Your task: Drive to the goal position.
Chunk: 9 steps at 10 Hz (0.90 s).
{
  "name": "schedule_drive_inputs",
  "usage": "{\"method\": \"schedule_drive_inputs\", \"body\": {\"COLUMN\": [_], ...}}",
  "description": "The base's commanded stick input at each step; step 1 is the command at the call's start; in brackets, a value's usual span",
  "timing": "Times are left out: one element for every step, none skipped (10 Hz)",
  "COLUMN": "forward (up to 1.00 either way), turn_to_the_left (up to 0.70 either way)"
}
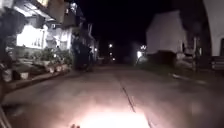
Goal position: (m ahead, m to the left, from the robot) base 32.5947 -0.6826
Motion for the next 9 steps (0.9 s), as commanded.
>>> {"method": "schedule_drive_inputs", "body": {"forward": [1.00,1.00,1.00,1.00,1.00,1.00,1.00,1.00,1.00], "turn_to_the_left": [0.00,0.00,0.00,0.00,0.00,0.00,0.00,-0.27,-0.27]}}
